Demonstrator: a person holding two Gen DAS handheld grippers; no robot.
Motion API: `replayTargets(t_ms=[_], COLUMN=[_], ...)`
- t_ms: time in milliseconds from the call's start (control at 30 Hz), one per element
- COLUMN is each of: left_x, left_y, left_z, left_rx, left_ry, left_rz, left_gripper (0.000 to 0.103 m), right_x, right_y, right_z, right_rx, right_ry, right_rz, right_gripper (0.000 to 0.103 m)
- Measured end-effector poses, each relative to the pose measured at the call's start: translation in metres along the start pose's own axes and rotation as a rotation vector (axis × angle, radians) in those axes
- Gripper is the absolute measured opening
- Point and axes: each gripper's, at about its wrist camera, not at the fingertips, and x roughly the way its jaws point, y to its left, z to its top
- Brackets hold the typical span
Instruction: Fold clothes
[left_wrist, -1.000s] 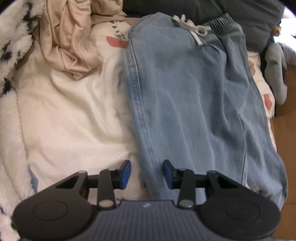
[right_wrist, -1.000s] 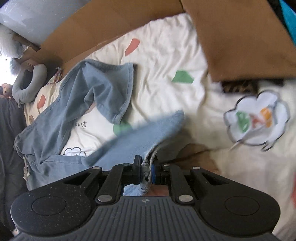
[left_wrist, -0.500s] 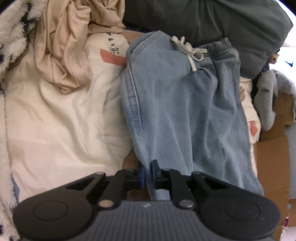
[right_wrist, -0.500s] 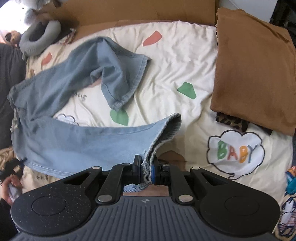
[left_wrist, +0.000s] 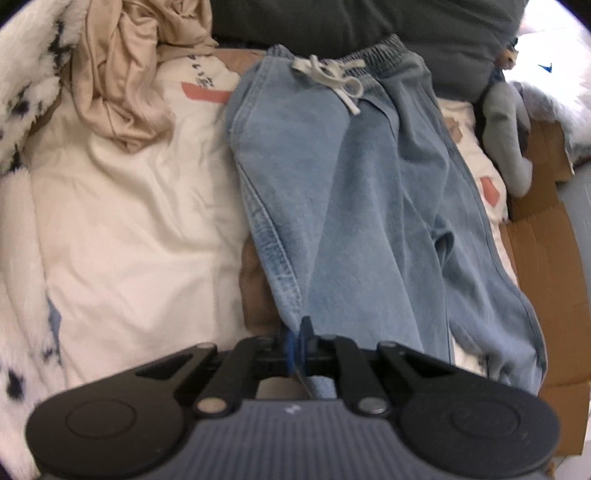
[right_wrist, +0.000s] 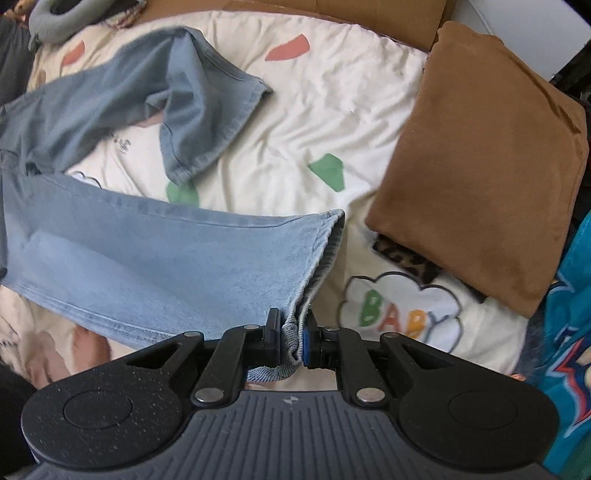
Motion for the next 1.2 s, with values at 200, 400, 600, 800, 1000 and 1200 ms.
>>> replayTargets(t_ms=[200, 400, 600, 800, 1000, 1200], left_x=[-0.005, -0.018, -0.045, -0.047, -0.033, -0.007], left_y=[-0.012, -0.022, -0.026, -0.037, -0.056, -0.073], left_z=[-0.012, -0.003, 0.024, 0.06, 0.095, 0.122], left_rx=[0.056, 0.136, 0.218, 0.291, 0.337, 0.395], left_ry=[0.036, 0.054, -0.012, -0.055, -0.09, -0.119], left_rz=[-0.009, 0.066, 0.132, 0.196, 0.221, 0.233], left_gripper=[0.003, 0.013, 0.034, 0.049, 0.054, 0.058], right_x=[0.014, 0.039, 0.08, 0.094, 0.093, 0.089], right_y=[-0.023, -0.045, -0.066, -0.093, -0.096, -0.09], right_z=[0.001, -0.008, -0.049, -0.08, -0.086, -0.082], right_rx=[0.005, 0.048, 0.146, 0.269, 0.342, 0.358], right_ry=[0.038, 0.06, 0.068, 0.012, -0.091, -0.174], right_rz=[0.006, 0.023, 0.035, 0.081, 0.14, 0.176], right_gripper=[0.009, 0.014, 0.018, 0.019, 0.02, 0.037])
